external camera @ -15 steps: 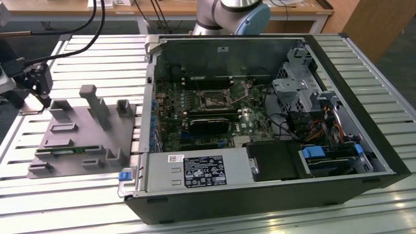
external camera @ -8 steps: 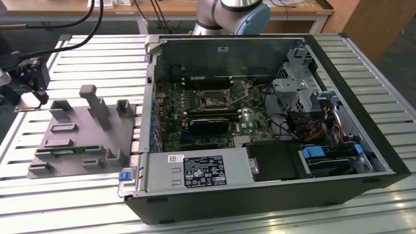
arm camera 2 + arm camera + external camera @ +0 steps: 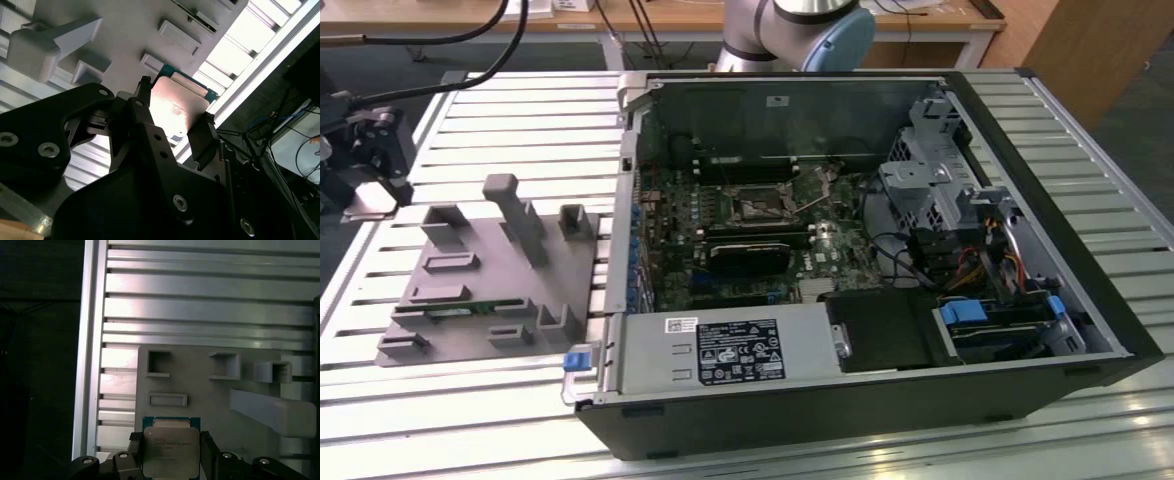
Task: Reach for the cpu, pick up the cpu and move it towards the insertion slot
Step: 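Pick up the cpu and move it towards the insertion slot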
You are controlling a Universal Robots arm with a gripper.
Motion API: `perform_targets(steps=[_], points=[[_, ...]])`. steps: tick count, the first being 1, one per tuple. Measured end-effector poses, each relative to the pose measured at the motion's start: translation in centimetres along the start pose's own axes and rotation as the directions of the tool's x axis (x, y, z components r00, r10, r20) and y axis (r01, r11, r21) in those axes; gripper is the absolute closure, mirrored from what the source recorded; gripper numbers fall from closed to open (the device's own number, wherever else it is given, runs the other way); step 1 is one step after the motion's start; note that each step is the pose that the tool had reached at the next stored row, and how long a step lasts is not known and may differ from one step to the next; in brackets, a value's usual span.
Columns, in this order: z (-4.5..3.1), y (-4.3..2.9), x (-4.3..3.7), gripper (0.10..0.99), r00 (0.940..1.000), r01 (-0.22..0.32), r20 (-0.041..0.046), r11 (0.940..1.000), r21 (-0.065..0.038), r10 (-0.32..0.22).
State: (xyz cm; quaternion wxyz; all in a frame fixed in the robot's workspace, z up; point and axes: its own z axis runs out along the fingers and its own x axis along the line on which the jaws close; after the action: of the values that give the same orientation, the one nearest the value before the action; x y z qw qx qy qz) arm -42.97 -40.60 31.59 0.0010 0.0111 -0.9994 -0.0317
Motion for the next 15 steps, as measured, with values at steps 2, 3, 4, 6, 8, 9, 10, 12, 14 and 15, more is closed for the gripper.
perform_targets(steps=[2, 3, 4, 6, 8, 9, 10, 12, 14, 15], points=[[-0.27, 0.02, 0.0, 0.541, 1.0, 0.0, 0.0001, 1.0, 0.0, 0.0], [-0.39, 0.02, 0.0, 0.541, 1.0, 0.0, 0.0001, 1.0, 0.0, 0.0], [-0.51, 0.03, 0.0, 0.541, 1.0, 0.0, 0.0, 1.0, 0.0, 0.0], [-0.75, 0.05, 0.0, 0.541, 1.0, 0.0, 0.0, 1.0, 0.0, 0.0], [-0.98, 0.06, 0.0, 0.541, 1.0, 0.0, 0.0, 1.0, 0.0, 0.0], [-1.09, 0.07, 0.0, 0.541, 1.0, 0.0, 0.0001, 1.0, 0.0, 0.0], [-1.21, 0.08, 0.0, 0.541, 1.0, 0.0, 0.0, 1.0, 0.0, 0.0], [-1.5, 0.09, 0.0, 0.541, 1.0, 0.0, 0.0001, 1.0, 0.0, 0.0], [-1.82, 0.11, 0.0, 0.541, 1.0, 0.0, 0.0001, 1.0, 0.0, 0.0], [-2.0, 0.12, 0.0, 0.541, 1.0, 0.0, 0.0, 1.0, 0.0, 0.0]])
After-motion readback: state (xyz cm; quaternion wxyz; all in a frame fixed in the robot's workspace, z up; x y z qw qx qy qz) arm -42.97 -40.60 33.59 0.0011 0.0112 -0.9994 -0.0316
